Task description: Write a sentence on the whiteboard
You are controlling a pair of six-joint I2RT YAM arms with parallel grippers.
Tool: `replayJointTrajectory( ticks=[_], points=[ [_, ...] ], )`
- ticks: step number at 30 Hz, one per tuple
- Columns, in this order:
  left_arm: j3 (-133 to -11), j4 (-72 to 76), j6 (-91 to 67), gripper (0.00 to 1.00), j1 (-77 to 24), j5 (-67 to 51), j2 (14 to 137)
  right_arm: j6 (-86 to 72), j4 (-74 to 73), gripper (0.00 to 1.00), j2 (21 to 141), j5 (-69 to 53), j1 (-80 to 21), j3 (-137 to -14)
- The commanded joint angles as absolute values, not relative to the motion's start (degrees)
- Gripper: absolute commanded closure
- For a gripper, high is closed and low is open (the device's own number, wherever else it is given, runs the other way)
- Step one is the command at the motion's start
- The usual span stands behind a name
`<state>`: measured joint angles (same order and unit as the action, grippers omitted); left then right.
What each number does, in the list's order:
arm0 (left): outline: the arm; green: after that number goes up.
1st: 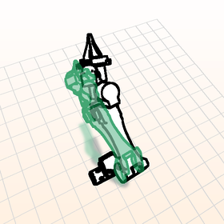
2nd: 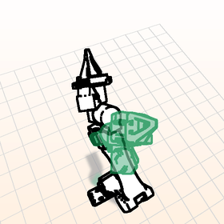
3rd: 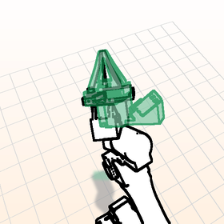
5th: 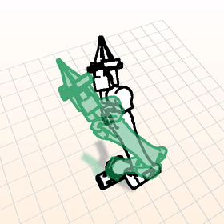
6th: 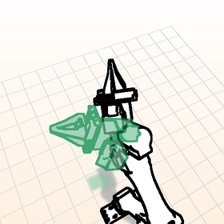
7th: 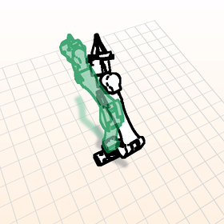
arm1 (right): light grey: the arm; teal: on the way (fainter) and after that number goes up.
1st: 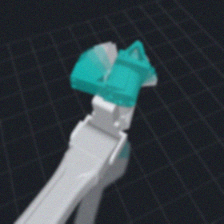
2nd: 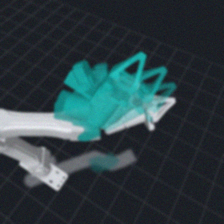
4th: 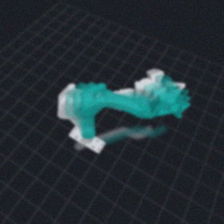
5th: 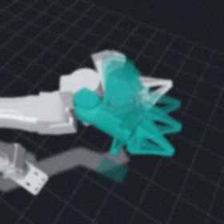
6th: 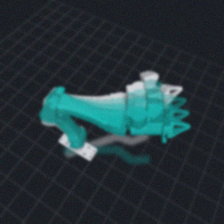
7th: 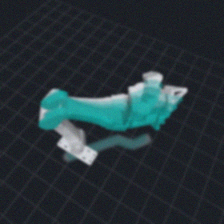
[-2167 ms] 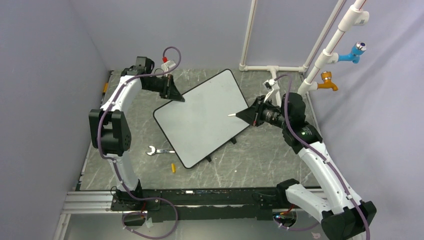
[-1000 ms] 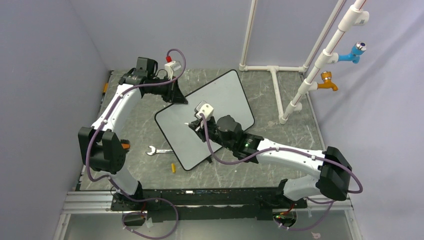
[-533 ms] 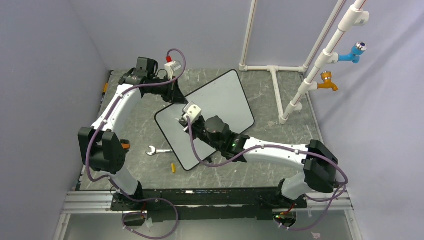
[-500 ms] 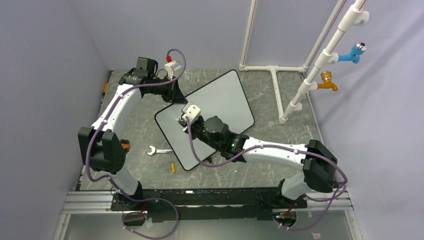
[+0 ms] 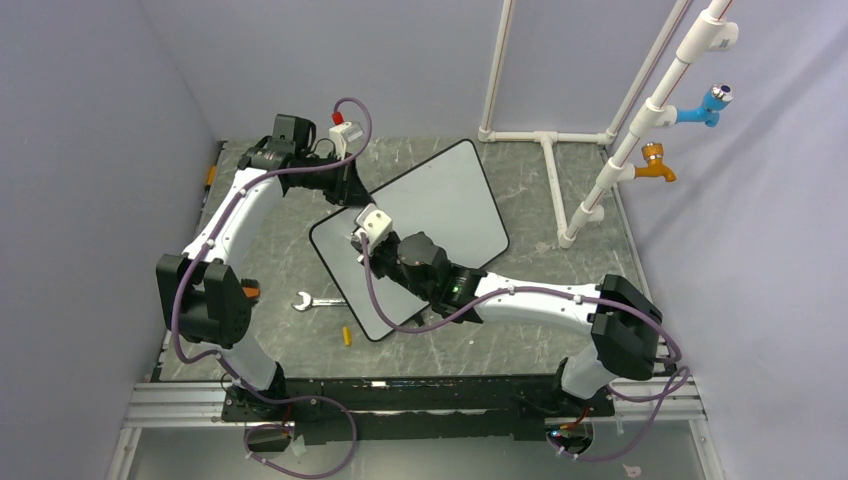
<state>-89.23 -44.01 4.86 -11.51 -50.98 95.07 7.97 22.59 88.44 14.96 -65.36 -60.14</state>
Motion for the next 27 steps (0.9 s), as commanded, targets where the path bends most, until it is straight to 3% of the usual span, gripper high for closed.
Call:
replayJointTrajectory(
  ticks=[1, 27],
  points=[
    [-88.46, -41.85, 8.71, 1.00, -12.13, -46.23, 93.21, 7.85, 24.63, 1.00, 89.39, 15.65, -65.66, -62.69],
    [-88.42, -41.98, 8.84, 1.00, -12.13, -45.79, 93.22, 3.20, 22.46, 1.00, 88.66, 14.49, -67.82, -57.91]
  ],
)
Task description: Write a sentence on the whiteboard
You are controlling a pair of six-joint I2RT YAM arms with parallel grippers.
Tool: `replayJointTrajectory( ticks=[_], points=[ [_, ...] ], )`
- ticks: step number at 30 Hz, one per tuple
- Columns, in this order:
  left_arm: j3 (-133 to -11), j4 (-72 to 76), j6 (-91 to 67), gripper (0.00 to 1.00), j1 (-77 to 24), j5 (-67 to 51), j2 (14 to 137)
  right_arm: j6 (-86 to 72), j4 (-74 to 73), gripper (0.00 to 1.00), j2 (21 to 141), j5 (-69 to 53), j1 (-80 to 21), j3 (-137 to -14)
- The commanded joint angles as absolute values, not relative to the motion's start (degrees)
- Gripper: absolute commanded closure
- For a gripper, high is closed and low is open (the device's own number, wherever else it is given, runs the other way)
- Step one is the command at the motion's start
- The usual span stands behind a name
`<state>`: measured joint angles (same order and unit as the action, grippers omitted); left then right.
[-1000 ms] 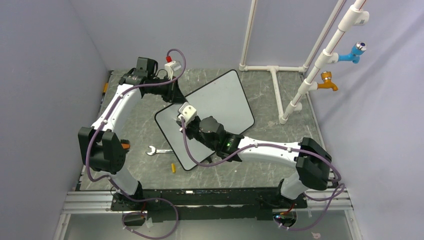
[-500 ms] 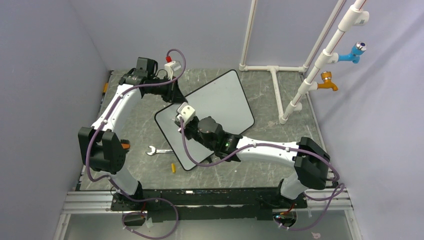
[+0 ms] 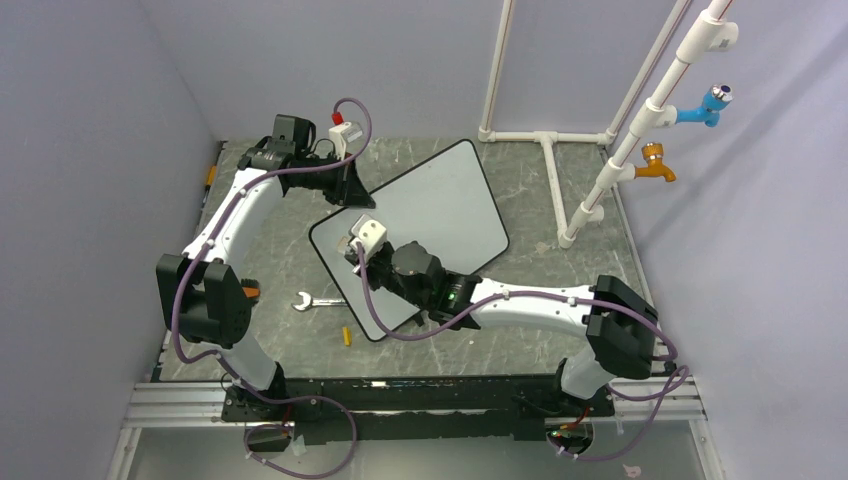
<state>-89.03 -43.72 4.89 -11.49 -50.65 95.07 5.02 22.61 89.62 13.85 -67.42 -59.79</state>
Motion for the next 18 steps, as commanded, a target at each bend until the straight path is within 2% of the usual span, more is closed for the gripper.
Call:
replayJointTrajectory(
  ticks=[1, 18],
  points=[
    [-88.42, -41.93, 8.87, 1.00, -12.13, -45.79, 93.14, 3.00, 22.37, 1.00, 88.36, 14.83, -67.87, -57.25],
    [-88.09, -41.95, 8.90, 1.00, -12.14, -45.83, 92.82, 3.65, 19.21, 1.00, 86.00, 22.50, -67.86, -55.55]
  ],
)
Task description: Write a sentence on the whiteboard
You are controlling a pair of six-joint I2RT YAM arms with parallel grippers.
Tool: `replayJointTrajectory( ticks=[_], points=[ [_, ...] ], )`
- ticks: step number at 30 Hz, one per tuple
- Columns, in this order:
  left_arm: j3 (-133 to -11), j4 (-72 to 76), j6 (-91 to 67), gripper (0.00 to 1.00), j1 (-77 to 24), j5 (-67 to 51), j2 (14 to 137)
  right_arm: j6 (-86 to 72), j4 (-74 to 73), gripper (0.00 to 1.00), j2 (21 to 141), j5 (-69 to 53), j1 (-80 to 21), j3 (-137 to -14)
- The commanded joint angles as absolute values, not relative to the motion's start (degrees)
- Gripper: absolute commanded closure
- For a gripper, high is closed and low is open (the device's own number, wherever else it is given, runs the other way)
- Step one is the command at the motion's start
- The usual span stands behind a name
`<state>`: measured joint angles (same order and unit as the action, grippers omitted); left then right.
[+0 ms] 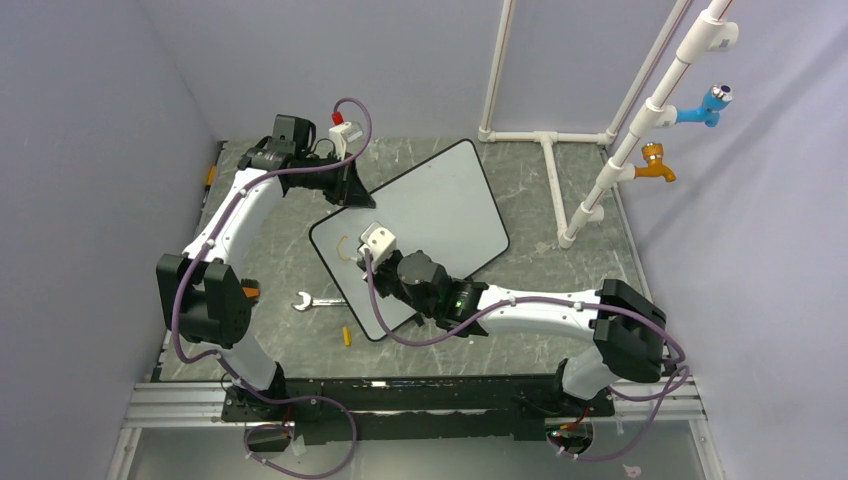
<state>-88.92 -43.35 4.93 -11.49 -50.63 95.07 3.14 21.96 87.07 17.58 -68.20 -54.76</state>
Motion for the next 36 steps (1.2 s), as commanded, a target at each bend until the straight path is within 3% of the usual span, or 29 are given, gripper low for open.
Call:
replayJointTrajectory(
  ticks=[1, 14, 27, 36],
  points=[
    [-88.07, -41.97, 8.92, 1.00, -12.21, -45.95, 92.78, 3.76, 18.89, 1.00, 86.04, 22.72, -67.86, -55.76],
    [-87.74, -41.84, 9.08, 1.00, -12.22, -44.85, 92.56, 3.02, 11.02, 1.00, 81.67, 21.16, -70.31, -61.23],
    [-87.98, -42.27, 9.11, 1.00, -12.80, -44.09, 92.13, 0.36, 13.17, 1.00, 72.92, 26.13, -72.19, -52.80],
    [-87.97, -42.52, 9.28, 1.00, -13.71, -43.43, 92.00, 1.35, 13.45, 1.00, 72.46, 28.25, -71.80, -53.26]
  ],
)
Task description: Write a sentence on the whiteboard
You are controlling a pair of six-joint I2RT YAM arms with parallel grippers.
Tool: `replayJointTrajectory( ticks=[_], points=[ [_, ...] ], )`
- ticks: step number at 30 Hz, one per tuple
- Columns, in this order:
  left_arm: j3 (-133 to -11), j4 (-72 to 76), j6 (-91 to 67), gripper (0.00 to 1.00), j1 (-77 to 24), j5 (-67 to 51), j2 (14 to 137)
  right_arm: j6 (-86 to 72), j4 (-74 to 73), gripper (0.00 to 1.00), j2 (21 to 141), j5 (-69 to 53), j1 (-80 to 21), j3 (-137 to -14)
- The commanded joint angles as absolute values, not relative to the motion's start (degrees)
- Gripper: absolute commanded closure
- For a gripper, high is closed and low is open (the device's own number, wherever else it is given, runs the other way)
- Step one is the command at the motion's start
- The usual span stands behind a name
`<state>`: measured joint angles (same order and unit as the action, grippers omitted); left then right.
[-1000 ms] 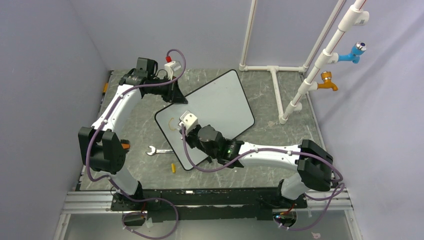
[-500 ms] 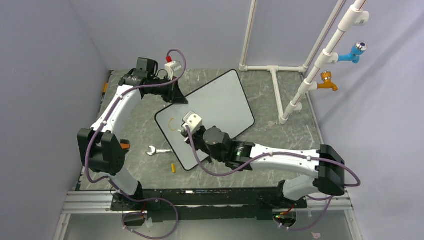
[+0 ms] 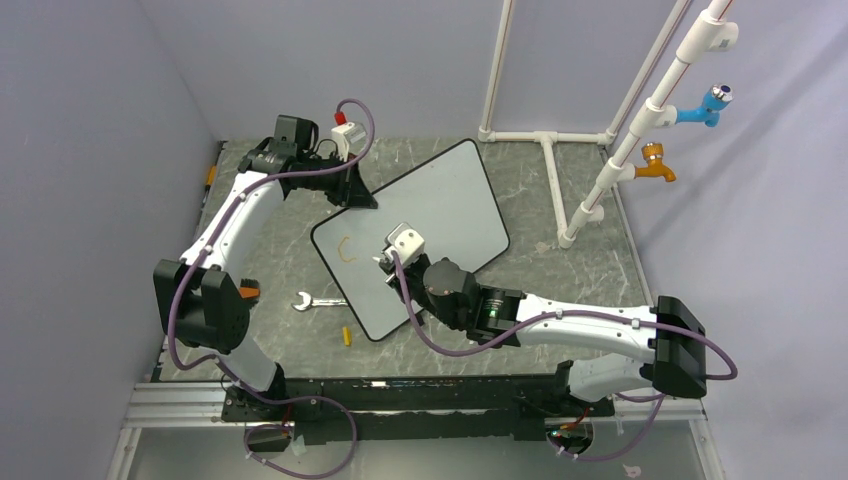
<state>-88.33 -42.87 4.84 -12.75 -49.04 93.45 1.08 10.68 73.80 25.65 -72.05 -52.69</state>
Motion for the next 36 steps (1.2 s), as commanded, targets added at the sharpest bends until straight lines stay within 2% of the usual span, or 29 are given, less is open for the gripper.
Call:
replayJointTrajectory(
  ticks=[1, 11, 36],
  points=[
    [-88.05, -42.62, 9.25, 1.00, -13.78, -43.46, 92.07, 1.44, 14.00, 1.00, 72.62, 28.25, -71.55, -53.29],
    [-88.06, -42.74, 9.33, 1.00, -13.93, -43.11, 91.77, 2.80, 15.41, 1.00, 77.40, 24.54, -68.42, -58.80],
    [-87.90, -42.84, 9.45, 1.00, -14.06, -42.88, 91.51, 0.42, 18.29, 1.00, 84.76, 19.50, -64.53, -62.70]
  ],
)
